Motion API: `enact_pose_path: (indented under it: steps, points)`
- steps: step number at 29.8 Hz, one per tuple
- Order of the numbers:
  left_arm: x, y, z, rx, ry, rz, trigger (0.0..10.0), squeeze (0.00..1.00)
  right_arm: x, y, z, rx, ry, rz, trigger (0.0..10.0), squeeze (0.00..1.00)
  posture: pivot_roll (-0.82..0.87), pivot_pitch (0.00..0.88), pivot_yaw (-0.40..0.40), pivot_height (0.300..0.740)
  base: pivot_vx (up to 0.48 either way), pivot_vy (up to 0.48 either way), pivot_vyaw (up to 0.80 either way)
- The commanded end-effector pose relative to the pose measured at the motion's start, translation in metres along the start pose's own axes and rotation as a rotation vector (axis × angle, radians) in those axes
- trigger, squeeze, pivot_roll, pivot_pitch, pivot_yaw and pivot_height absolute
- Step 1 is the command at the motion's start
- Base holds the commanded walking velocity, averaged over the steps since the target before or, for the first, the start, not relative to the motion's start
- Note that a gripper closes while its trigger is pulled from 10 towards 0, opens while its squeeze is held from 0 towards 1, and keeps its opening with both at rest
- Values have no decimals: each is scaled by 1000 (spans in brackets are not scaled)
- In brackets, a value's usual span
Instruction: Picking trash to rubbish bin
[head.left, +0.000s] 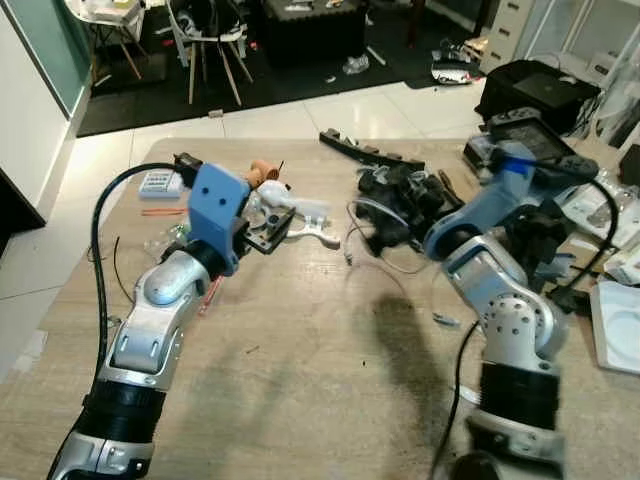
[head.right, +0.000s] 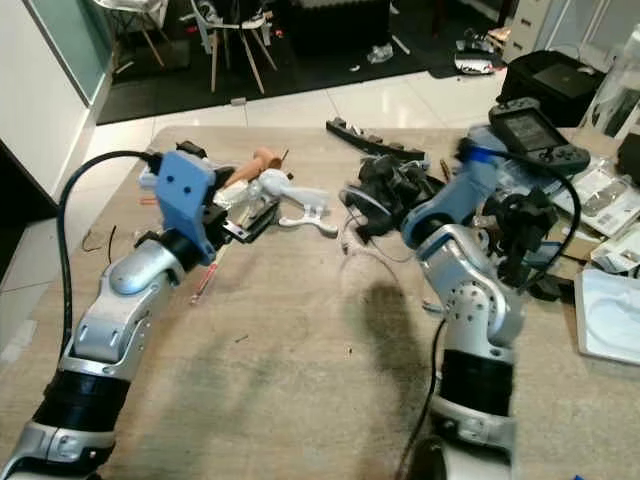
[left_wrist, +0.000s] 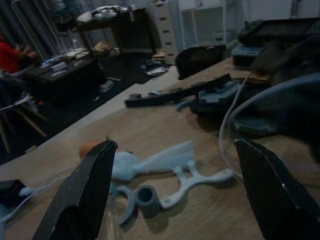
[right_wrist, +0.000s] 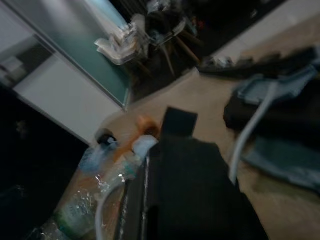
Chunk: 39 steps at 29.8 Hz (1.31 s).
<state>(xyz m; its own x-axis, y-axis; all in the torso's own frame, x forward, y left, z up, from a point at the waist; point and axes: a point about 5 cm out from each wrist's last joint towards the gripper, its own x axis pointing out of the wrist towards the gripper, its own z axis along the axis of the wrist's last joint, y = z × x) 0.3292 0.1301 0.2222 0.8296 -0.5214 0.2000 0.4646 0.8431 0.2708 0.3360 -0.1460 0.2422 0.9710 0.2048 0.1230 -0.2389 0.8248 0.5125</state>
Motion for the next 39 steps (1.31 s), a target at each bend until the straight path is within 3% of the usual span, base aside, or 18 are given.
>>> enact_pose_path:
  steps: [1,2,3,4,5,6,8,12,16,23,24,25,27,28,31,32,33,39]
  points:
    - [-1,0,-1,-4,8,-1,10000,0,-4,-15,-2,-422,47,-43,10000,0,-8,146,91,740,0,0,0]
    - [-1,0,-1,-10,5,2,10000,0,-3,-8,1,-142,8,-8,10000,0,-8,143,92,740,0,0,0]
    - [-1,0,-1,-10,5,2,10000,0,-3,-8,1,-142,8,-8,10000,0,-8,143,92,740,0,0,0]
    - [-1,0,-1,-14,3,5,10000,0,-3,1,4,158,-20,45,10000,0,-5,143,91,740,0,0,0]
    - [-1,0,-1,-12,5,3,10000,0,-4,-6,1,241,-9,24,10000,0,0,148,90,740,0,0,0]
    - [-1,-1,-2,-11,7,2,10000,0,-7,1,9,597,-59,140,10000,0,-6,148,89,740,0,0,0]
    - [-2,-1,-2,-9,10,0,10000,0,-12,2,22,934,-139,285,10000,0,-1,147,90,740,0,0,0]
    - [-2,0,-2,-8,10,1,10000,0,-15,-2,23,993,-157,337,10000,0,-4,148,91,740,0,0,0]
    - [-1,0,-2,-11,8,2,10000,0,-18,5,13,762,-97,366,10000,0,-6,149,93,740,0,0,0]
    - [0,0,-1,-15,3,3,10000,0,-37,16,41,912,-215,598,10000,0,-4,149,92,740,0,0,0]
    - [0,0,-1,-13,4,5,10000,0,-38,16,47,741,-243,558,10000,0,1,149,89,740,0,0,0]
    - [0,0,-1,-13,4,5,10000,0,-38,16,47,741,-243,558,10000,0,1,149,89,740,0,0,0]
    - [-1,0,-1,-13,4,6,10000,0,-34,16,48,445,-230,449,10000,0,0,149,90,740,0,0,0]
    - [-1,0,-1,-13,4,6,10000,0,-34,16,48,445,-230,449,10000,0,0,149,90,740,0,0,0]
    - [-1,1,-2,-18,5,9,10000,0,-21,21,47,-595,-289,220,10000,0,-8,146,94,740,0,0,0]
    - [-1,1,-2,-18,5,9,10000,0,-21,21,47,-595,-289,220,10000,0,-8,146,94,740,0,0,0]
    - [-1,0,-2,-19,5,8,10000,0,-23,30,49,-751,-362,260,10000,0,-6,146,93,740,0,0,0]
    - [-1,1,0,-18,-2,11,10000,0,-29,44,64,-731,-522,289,10000,0,-1,136,89,740,0,0,0]
